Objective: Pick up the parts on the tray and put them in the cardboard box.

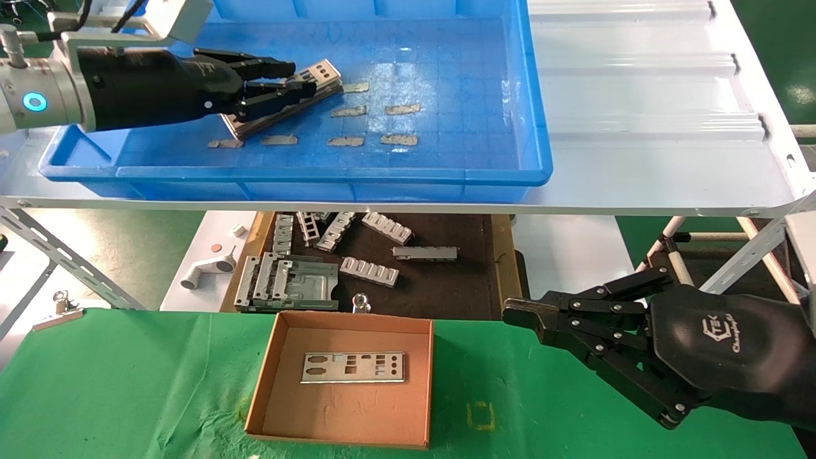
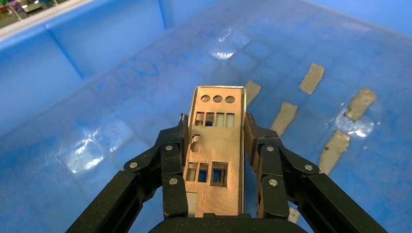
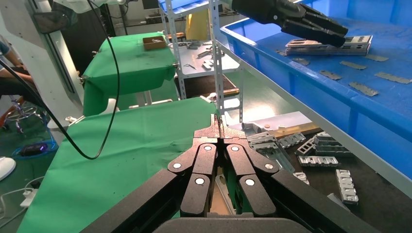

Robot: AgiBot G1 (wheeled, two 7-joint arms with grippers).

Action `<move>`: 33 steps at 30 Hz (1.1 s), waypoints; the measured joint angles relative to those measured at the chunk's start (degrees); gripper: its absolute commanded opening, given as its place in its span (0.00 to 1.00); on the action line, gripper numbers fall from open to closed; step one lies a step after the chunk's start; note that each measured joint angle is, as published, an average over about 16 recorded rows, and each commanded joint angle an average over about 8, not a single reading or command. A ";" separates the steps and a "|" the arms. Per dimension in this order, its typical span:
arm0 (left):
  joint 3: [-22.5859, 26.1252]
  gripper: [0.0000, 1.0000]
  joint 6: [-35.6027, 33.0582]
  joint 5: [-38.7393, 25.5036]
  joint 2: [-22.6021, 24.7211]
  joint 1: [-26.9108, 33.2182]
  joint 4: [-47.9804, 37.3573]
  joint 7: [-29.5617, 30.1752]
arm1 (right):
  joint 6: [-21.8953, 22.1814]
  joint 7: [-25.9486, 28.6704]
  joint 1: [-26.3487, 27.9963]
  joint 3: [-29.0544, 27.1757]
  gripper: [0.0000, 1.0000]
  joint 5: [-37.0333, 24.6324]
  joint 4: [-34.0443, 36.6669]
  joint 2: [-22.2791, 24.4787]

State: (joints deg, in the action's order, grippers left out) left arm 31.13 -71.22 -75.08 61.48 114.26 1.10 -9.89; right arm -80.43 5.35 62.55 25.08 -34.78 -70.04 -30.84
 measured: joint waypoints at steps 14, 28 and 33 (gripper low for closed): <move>-0.29 0.00 -14.71 1.93 -4.45 3.09 5.34 -3.13 | 0.00 0.00 0.00 0.00 0.00 0.00 0.00 0.00; 8.69 0.00 -20.84 16.44 -15.69 -4.14 35.70 1.34 | 0.00 0.00 0.00 0.00 0.00 0.00 0.00 0.00; 14.70 0.00 -20.19 21.40 -20.10 -8.08 47.33 3.66 | 0.00 0.00 0.00 0.00 0.00 0.00 0.00 0.00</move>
State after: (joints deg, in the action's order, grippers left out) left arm 45.83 -91.42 -53.68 41.39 106.18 48.44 -6.24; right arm -80.43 5.35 62.55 25.08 -34.78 -70.04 -30.83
